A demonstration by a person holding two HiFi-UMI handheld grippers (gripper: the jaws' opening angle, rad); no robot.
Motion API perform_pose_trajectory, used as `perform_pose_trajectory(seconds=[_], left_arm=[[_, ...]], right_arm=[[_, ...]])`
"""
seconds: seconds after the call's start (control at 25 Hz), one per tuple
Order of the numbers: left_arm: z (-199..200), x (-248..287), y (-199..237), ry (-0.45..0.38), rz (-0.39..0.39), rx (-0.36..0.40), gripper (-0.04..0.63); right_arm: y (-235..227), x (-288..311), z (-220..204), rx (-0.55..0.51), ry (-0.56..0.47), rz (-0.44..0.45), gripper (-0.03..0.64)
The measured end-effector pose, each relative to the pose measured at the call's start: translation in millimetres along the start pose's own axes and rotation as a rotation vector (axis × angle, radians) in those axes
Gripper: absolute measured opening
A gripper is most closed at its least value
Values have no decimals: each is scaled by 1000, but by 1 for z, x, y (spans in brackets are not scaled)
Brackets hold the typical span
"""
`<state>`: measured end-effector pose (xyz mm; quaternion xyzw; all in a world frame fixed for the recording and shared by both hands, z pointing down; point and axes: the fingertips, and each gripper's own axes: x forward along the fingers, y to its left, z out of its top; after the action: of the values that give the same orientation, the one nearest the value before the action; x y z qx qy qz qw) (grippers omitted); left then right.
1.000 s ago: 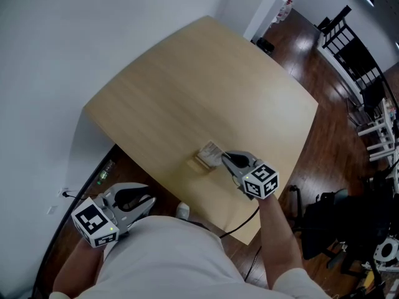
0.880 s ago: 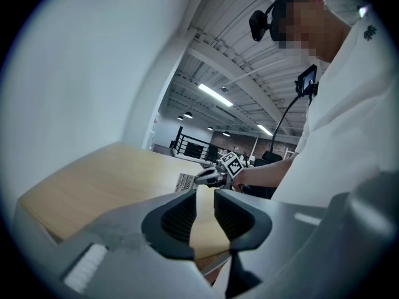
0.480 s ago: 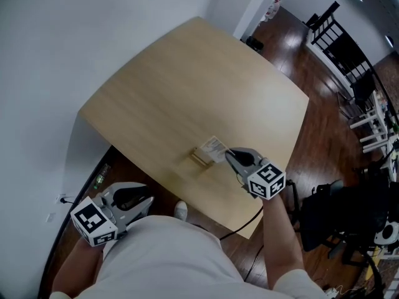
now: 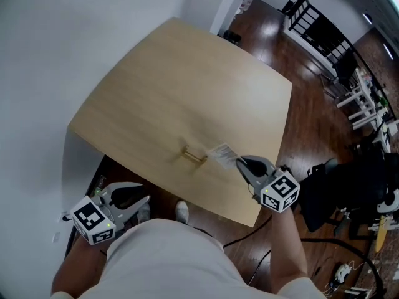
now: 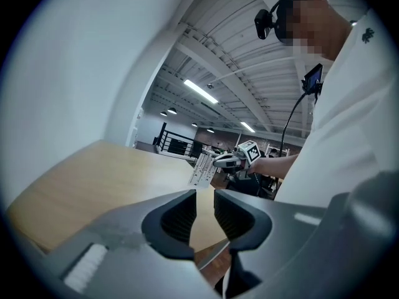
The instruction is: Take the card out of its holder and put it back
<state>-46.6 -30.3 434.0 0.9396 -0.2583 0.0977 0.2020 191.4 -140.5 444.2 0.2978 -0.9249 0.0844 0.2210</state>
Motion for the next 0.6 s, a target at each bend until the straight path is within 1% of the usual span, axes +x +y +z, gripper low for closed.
perform_pose_trajectory(seconds=[0.08,0.28,0.44,0.6], left_arm=[[3,0,-4,15,-32,13,95],[12,-1,6,59,-133,46,95],[6,13,-14,90,-204,76,95],[6,18,-19,112,-273,95,95]], right_arm=[[7,-22,-2,16,1,-39,21],[22,-58,-7,72,14,-159,21],[38,-107,-39,127,28,-255,21],[56,-134,-57,184,37,-343,21]])
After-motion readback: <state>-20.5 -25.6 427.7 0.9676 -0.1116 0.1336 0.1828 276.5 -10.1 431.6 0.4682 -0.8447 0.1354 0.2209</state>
